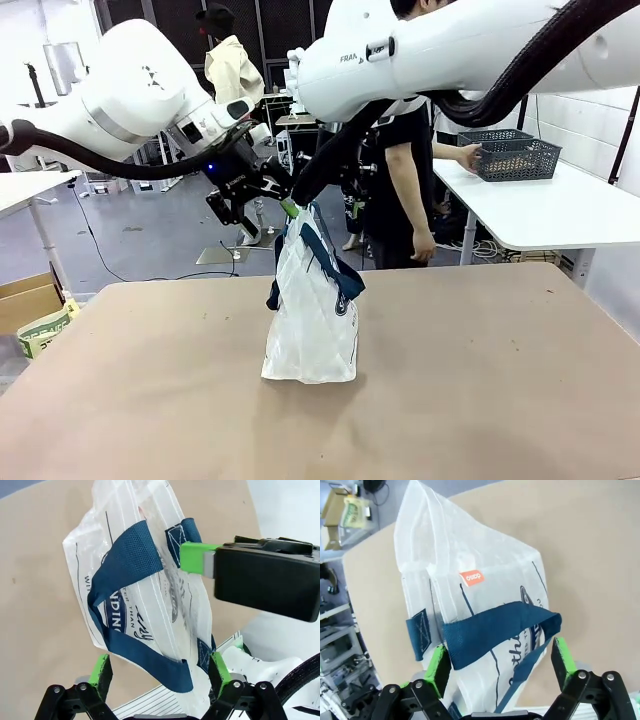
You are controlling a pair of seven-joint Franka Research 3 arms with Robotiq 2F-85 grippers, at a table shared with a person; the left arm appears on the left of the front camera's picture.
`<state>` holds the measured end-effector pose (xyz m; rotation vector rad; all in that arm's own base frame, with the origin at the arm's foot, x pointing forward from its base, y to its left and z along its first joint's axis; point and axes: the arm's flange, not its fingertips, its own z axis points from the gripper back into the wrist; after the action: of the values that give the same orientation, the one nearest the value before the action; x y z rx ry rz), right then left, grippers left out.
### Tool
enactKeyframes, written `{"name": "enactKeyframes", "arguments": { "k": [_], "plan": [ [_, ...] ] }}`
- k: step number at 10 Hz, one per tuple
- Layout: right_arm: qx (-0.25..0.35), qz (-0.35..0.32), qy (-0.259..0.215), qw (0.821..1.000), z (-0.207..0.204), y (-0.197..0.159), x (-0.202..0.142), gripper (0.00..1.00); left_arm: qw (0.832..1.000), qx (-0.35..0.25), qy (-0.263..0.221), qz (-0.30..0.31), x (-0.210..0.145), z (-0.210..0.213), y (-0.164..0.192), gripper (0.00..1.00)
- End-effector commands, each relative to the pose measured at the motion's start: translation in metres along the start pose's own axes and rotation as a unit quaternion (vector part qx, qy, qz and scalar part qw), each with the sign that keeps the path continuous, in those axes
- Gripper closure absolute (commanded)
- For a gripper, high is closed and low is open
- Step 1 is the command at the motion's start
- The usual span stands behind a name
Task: Transfer purchased items from the store into the shopping bag.
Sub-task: Open the Reusable shopping bag in the center of the table.
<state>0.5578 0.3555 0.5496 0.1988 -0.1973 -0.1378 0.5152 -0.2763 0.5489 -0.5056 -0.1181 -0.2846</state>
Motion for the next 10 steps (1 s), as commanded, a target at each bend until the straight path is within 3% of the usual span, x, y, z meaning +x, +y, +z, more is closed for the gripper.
{"name": "enactKeyframes", "arguments": {
  "k": [1,8,9,10],
  "plan": [
    [0.005,-0.020,0.020,1.000,-0.001,0.003,0.006,0.00,1.000,-0.006,0.005,0.011,0.003,0.001,-0.001,0.00],
    [0.031,-0.026,0.042,0.998,-0.008,-0.001,0.017,0.00,0.999,0.002,0.000,0.033,0.007,-0.009,0.015,0.00],
    [0.031,-0.019,0.048,0.998,-0.010,-0.002,0.020,0.00,1.000,-0.001,0.000,0.023,0.005,-0.009,0.016,0.04],
    [0.037,-0.010,0.055,0.998,-0.013,-0.003,0.022,0.19,1.000,0.002,-0.003,0.025,0.005,-0.008,0.017,0.23]
  ]
}}
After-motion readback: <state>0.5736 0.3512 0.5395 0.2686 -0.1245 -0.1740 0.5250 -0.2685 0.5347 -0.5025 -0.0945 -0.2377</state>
